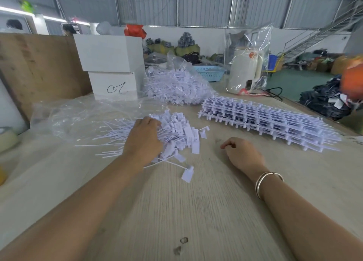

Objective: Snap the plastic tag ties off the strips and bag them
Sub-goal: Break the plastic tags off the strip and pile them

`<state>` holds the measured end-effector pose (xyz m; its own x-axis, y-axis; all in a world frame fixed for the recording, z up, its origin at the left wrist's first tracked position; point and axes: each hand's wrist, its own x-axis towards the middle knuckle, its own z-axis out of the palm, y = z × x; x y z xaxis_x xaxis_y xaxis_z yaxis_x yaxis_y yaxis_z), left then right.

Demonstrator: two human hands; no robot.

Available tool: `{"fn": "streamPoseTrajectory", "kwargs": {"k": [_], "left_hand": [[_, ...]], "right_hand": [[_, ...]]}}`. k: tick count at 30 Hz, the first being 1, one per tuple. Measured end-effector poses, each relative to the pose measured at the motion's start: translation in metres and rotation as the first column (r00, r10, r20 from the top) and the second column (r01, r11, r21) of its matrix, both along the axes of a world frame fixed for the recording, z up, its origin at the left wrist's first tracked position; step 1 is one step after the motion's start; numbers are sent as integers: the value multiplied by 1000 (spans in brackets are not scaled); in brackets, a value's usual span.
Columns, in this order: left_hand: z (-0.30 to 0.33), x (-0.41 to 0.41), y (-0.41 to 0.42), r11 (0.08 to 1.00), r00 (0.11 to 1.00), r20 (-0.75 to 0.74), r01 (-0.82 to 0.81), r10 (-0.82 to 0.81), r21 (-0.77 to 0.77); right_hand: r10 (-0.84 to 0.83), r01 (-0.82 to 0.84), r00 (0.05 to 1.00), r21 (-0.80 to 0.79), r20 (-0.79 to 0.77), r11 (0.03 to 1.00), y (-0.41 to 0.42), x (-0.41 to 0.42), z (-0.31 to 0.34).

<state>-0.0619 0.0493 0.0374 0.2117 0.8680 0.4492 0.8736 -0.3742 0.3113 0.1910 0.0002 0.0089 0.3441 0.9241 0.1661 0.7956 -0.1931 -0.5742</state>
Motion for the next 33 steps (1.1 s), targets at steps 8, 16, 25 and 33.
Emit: {"fn": "streamPoseTrajectory", "kwargs": {"k": [8, 16, 25, 33], "left_hand": [[-6, 32, -55, 779, 718, -395, 627, -573, 10], [-6, -6, -46, 837, 788, -414, 537, -456, 101], [-21, 3, 16, 992, 988, -124, 81, -93, -96], [-13, 6, 7, 984, 974, 211, 45, -82, 174]], "right_hand": [[44, -40, 998, 58, -53, 997, -4, -2, -1], [37, -37, 999, -1, -20, 999, 1, -3, -1], [51, -51, 998, -13, -25, 999, -3, -4, 2], [42, -43, 999, -25, -23, 999, -3, -4, 2]]}}
